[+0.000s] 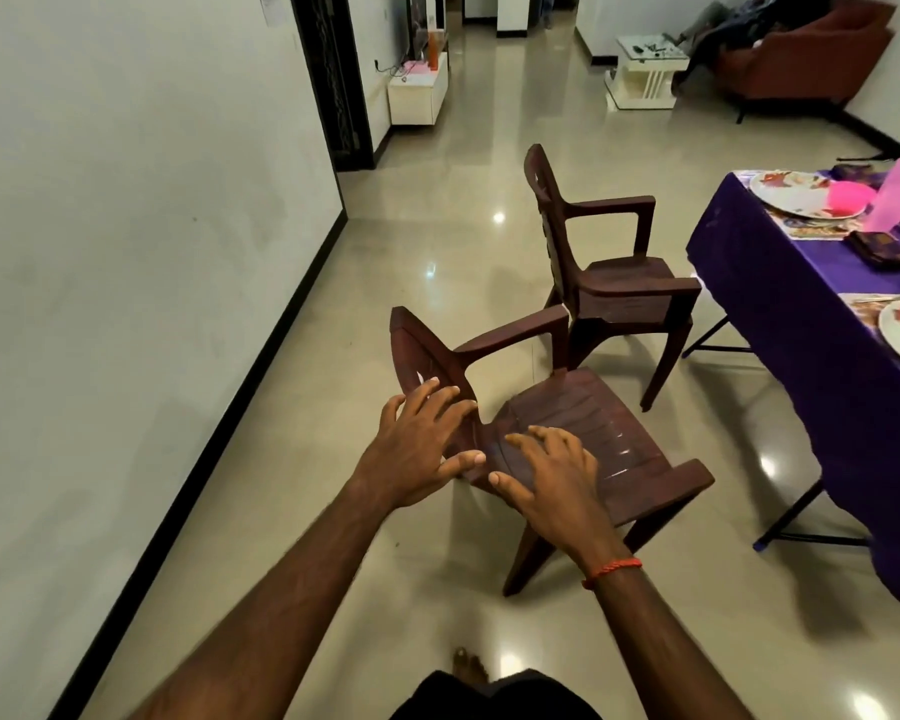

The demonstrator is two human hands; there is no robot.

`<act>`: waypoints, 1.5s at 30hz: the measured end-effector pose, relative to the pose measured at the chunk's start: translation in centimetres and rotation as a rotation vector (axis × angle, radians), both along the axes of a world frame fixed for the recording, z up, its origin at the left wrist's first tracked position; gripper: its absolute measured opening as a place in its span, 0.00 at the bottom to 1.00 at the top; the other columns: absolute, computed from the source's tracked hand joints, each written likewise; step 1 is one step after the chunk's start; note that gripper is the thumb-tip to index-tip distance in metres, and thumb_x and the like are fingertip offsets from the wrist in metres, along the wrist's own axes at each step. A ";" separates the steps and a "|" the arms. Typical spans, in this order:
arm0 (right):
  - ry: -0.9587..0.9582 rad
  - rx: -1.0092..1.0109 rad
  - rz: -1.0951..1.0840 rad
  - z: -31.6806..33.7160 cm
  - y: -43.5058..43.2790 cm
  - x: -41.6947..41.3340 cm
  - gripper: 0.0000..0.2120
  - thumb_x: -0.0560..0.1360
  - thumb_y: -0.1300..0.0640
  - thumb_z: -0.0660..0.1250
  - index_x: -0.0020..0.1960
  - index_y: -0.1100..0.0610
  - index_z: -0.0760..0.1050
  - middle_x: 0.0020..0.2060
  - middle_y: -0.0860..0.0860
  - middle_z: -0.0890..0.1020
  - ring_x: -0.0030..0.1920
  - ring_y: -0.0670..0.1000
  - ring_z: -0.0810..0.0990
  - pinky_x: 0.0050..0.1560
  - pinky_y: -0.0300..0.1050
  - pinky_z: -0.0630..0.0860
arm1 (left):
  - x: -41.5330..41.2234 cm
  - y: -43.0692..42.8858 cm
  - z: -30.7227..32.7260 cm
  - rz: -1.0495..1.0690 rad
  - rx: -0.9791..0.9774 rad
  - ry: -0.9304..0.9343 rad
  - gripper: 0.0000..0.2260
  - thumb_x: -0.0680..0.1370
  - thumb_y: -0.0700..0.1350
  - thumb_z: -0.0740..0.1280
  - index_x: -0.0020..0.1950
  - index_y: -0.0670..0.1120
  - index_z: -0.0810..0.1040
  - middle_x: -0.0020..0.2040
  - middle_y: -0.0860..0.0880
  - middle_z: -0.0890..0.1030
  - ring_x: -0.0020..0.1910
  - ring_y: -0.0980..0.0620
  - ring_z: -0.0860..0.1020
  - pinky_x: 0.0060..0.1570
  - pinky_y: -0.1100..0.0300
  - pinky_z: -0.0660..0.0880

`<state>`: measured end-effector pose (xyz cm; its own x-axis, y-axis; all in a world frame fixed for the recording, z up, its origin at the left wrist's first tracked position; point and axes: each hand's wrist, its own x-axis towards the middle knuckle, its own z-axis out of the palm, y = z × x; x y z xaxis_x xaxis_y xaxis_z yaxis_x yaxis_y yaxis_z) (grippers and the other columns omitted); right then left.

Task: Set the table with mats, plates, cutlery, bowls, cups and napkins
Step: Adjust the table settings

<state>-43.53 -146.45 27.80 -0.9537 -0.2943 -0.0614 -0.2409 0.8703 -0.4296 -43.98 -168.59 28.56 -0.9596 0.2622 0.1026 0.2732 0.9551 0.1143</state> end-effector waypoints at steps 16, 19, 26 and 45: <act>-0.133 -0.008 -0.089 -1.9 -8.1 -11.7 0.29 0.78 0.32 0.59 0.75 0.43 0.65 0.74 0.48 0.65 0.76 0.52 0.55 0.75 0.55 0.55 | -15.4 -9.0 -2.0 -0.192 -0.084 -0.087 0.45 0.73 0.80 0.43 0.80 0.53 0.62 0.80 0.51 0.62 0.81 0.49 0.54 0.75 0.39 0.57; -0.156 0.019 -0.148 -2.0 -9.6 -12.8 0.29 0.78 0.33 0.59 0.75 0.44 0.65 0.74 0.48 0.65 0.76 0.51 0.55 0.74 0.54 0.55 | -18.2 -10.2 -2.6 -0.292 -0.093 -0.101 0.47 0.71 0.81 0.44 0.80 0.53 0.62 0.80 0.52 0.62 0.81 0.49 0.53 0.76 0.39 0.57; -0.383 -0.006 -0.283 -2.2 -14.6 -12.4 0.33 0.76 0.30 0.59 0.77 0.43 0.61 0.73 0.48 0.67 0.73 0.52 0.60 0.71 0.54 0.60 | -24.5 -15.3 -4.4 -0.652 -0.193 -0.117 0.57 0.61 0.87 0.49 0.79 0.52 0.66 0.78 0.50 0.67 0.80 0.46 0.62 0.72 0.31 0.60; -0.087 0.405 -0.714 -8.1 -22.8 -9.6 0.19 0.67 0.57 0.76 0.57 0.50 0.78 0.43 0.51 0.84 0.43 0.55 0.81 0.42 0.48 0.77 | -31.2 -17.9 -8.8 -0.975 -0.343 -0.135 0.45 0.66 0.67 0.75 0.78 0.52 0.65 0.77 0.50 0.67 0.80 0.43 0.59 0.73 0.34 0.59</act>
